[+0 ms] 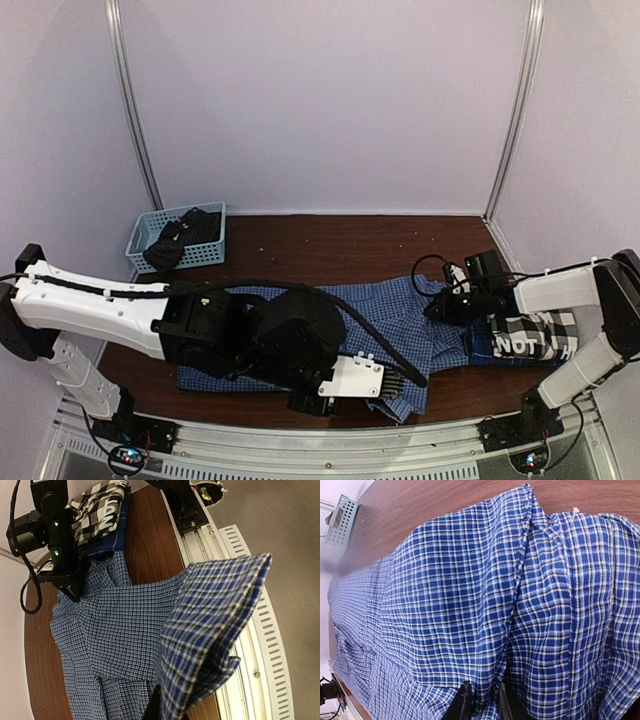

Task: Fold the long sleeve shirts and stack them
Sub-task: Fold the sleeve of the rectangle-folded shirt.

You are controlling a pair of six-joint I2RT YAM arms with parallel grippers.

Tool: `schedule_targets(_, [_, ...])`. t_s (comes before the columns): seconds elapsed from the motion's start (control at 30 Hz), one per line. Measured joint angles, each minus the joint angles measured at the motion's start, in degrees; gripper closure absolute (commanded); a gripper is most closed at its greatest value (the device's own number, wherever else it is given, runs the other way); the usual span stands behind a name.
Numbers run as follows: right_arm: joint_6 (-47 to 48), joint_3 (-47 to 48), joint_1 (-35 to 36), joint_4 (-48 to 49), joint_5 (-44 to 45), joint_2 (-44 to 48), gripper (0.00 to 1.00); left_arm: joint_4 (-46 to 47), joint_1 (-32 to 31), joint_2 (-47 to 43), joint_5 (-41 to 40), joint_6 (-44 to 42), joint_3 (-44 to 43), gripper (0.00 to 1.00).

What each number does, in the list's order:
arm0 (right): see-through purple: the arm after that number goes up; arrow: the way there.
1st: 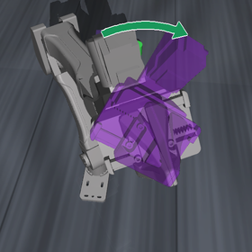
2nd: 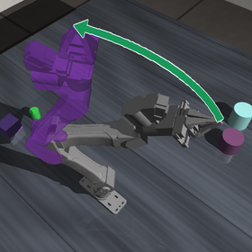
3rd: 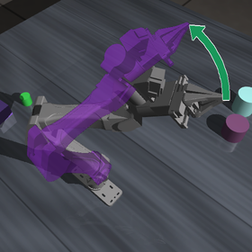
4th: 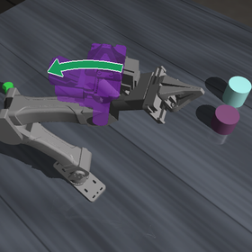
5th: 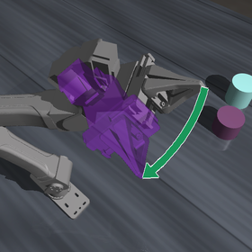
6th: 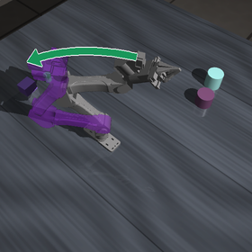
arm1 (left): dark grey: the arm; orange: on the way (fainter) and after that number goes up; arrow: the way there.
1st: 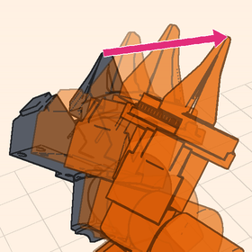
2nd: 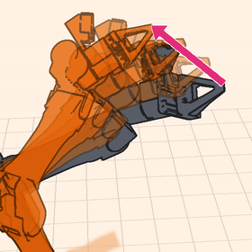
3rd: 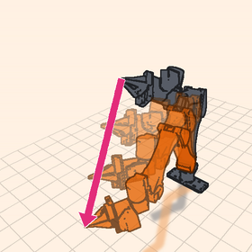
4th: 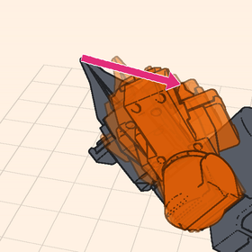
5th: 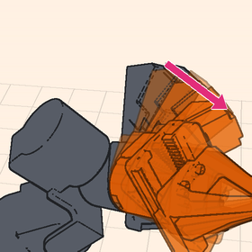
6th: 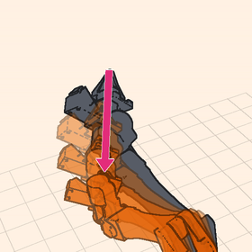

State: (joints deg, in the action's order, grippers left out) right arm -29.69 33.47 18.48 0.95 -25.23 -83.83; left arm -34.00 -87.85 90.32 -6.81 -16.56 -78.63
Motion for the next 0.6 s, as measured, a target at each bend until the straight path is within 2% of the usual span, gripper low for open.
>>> schedule_targets(0.27, [0.9,-3.91,0.0,-1.36,-0.22,2.01,0.71,0.9,0.0,-0.52,-1.4,0.0,0.66,1.0])
schedule_targets(0.6, [0.76,-5.92,-0.11,-0.07,-1.05,2.95,0.78,1.4,0.0,-1.09,-2.67,0.0,1.25,1.0])
